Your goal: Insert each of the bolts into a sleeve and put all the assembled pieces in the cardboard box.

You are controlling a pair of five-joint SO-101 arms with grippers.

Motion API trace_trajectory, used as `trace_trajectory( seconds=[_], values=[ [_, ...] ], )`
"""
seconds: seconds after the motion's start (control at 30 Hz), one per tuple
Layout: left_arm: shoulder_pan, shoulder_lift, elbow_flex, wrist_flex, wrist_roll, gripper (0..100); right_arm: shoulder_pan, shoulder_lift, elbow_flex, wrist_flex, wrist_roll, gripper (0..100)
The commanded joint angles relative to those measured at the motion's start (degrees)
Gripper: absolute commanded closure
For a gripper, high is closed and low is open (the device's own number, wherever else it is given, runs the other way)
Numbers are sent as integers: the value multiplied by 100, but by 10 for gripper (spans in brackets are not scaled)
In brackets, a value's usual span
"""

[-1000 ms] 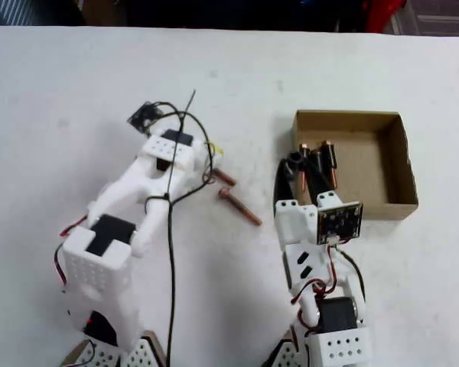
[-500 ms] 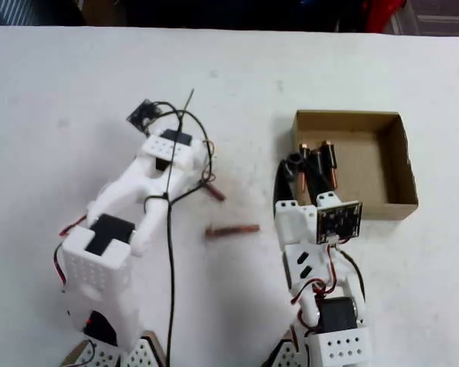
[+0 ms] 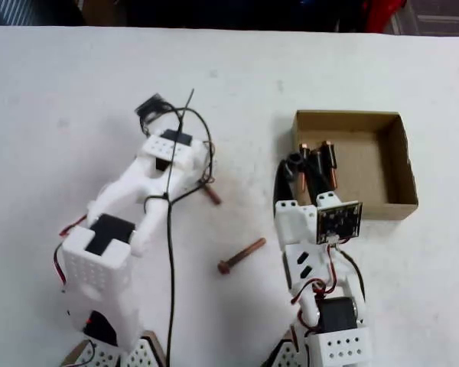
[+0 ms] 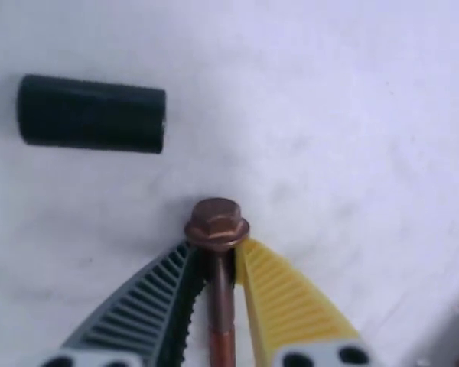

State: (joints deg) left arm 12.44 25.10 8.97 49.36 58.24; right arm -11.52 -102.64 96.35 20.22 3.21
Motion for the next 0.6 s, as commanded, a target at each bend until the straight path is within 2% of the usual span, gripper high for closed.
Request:
trace_trajectory(
  seconds=[0.0,0.33,0.4,0.57],
  values=[
    [-189,-31,-229,255,-668,930,66,-48,44,13,0,981],
    [-734,-48,-220,914,-4484,928,66,-48,44,13,0,981],
    [-734,-40,-193,958,-4853,928,66,-48,44,13,0,981],
    [-699,4,-431,1556,-4958,897,66,-48,44,13,0,981]
  ],
)
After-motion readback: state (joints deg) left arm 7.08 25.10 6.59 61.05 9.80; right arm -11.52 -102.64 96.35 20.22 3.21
